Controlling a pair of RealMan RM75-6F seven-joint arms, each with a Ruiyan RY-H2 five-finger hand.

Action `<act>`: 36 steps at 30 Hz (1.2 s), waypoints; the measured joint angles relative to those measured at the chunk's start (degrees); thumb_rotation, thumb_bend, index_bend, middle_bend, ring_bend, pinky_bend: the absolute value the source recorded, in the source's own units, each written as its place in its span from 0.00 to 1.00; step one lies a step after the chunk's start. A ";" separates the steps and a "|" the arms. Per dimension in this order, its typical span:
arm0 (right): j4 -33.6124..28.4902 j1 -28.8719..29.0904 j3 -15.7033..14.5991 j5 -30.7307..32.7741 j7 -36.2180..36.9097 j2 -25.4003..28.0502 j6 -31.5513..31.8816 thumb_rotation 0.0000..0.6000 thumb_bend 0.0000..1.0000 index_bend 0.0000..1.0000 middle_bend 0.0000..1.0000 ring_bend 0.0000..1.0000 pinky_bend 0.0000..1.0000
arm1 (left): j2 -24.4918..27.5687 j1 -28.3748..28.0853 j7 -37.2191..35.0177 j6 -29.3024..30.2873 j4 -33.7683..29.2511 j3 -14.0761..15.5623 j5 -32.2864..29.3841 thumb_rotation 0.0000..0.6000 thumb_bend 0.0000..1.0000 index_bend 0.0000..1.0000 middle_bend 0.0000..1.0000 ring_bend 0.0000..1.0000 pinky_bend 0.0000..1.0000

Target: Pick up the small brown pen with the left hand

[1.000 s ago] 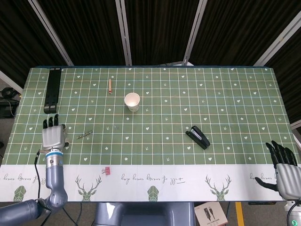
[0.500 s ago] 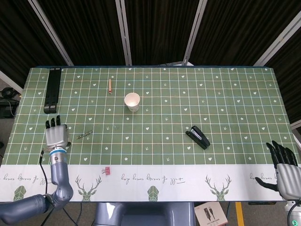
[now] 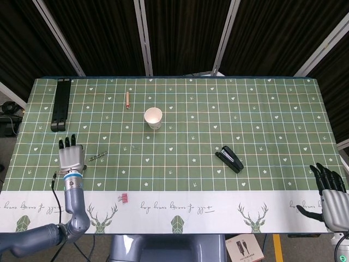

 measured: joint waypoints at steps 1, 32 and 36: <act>0.00 0.00 0.00 0.00 0.01 0.00 0.00 1.00 0.02 0.06 0.00 0.00 0.00 | -0.15 -0.09 0.16 -0.05 0.17 0.13 -0.02 1.00 0.30 0.49 0.00 0.00 0.00; -0.28 -0.03 -0.01 0.13 0.56 0.16 -0.18 1.00 0.02 0.06 0.00 0.00 0.00 | -4.57 -1.77 0.49 -1.72 5.84 0.50 -0.18 1.00 0.41 0.54 0.00 0.00 0.00; -0.31 -0.08 0.03 0.25 0.44 0.15 -0.08 1.00 0.02 0.06 0.00 0.00 0.00 | -4.74 -1.76 0.67 -2.21 6.37 0.77 -0.21 1.00 0.41 0.55 0.00 0.00 0.00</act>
